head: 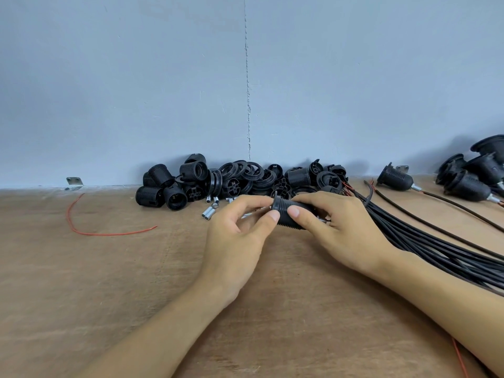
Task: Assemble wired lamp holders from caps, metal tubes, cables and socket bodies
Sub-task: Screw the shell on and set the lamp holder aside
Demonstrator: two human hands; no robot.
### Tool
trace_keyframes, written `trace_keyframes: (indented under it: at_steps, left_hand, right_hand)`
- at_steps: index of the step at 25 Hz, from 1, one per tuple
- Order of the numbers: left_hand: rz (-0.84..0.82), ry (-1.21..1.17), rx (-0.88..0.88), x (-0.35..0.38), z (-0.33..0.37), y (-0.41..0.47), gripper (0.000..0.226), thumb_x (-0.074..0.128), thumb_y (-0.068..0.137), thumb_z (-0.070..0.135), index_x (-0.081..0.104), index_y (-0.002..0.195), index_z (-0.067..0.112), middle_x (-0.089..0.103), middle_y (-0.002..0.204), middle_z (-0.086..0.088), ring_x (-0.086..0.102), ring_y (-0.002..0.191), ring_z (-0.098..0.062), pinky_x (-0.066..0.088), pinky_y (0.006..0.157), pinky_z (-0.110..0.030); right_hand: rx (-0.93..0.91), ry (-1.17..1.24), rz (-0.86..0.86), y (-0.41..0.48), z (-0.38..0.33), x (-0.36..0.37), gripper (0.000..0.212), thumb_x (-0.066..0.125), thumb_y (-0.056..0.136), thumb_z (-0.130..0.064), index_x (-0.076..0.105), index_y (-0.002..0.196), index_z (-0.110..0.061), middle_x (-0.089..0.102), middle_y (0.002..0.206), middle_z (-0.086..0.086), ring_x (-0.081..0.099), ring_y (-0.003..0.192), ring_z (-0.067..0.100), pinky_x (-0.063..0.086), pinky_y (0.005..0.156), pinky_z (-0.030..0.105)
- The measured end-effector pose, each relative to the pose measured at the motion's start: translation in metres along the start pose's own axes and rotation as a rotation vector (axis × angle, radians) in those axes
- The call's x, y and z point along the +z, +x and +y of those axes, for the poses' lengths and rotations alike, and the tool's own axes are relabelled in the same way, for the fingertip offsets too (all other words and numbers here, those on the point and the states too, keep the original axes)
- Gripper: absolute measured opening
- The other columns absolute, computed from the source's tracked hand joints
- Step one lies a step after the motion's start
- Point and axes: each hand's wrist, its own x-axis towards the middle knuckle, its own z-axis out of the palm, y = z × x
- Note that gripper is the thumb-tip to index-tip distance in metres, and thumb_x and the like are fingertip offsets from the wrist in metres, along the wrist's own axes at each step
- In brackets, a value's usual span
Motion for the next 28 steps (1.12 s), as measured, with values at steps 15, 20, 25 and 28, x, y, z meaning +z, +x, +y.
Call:
trace_keyframes:
  at_steps: [15, 20, 25, 28]
  left_hand:
    - [-0.067, 0.354, 0.1, -0.0042, -0.007, -0.0004, 0.038, 0.071, 0.087, 0.0, 0.058, 0.079, 0.034, 0.072, 0.104, 0.022, 0.065, 0.108, 0.003, 0.053, 0.095, -0.033]
    - [-0.083, 0.33, 0.047, -0.0054, -0.0072, 0.0004, 0.024, 0.072, 0.083, 0.006, 0.062, 0.076, 0.026, 0.074, 0.096, 0.018, 0.067, 0.093, 0.008, 0.053, 0.08, -0.014]
    - [-0.064, 0.078, -0.099, -0.0043, -0.0021, 0.0031, 0.024, 0.07, 0.088, 0.031, 0.065, 0.066, 0.021, 0.074, 0.081, 0.0, 0.068, 0.091, -0.001, 0.053, 0.093, -0.028]
    - [-0.034, 0.016, -0.15, -0.0047, -0.0015, 0.0039, 0.028, 0.072, 0.091, 0.032, 0.068, 0.067, 0.018, 0.076, 0.088, -0.009, 0.071, 0.099, -0.014, 0.051, 0.103, -0.052]
  right_hand:
    - [0.034, 0.023, 0.025, -0.0002, 0.0016, 0.0003, 0.042, 0.047, 0.095, -0.06, 0.072, 0.11, -0.03, 0.072, 0.099, -0.019, 0.063, 0.096, -0.005, 0.046, 0.08, 0.013]
    - [0.037, 0.006, -0.002, -0.0002, 0.0001, -0.0005, 0.043, 0.048, 0.094, -0.059, 0.072, 0.111, -0.028, 0.071, 0.097, -0.019, 0.062, 0.094, -0.003, 0.043, 0.077, 0.01]
    - [0.032, -0.029, -0.041, -0.0008, -0.0024, -0.0022, 0.049, 0.048, 0.092, -0.06, 0.071, 0.117, -0.024, 0.07, 0.1, -0.015, 0.062, 0.093, 0.001, 0.047, 0.08, 0.019]
    - [0.029, -0.022, -0.047, -0.0014, -0.004, -0.0019, 0.051, 0.048, 0.091, -0.062, 0.071, 0.116, -0.024, 0.069, 0.1, -0.016, 0.061, 0.091, 0.001, 0.047, 0.079, 0.021]
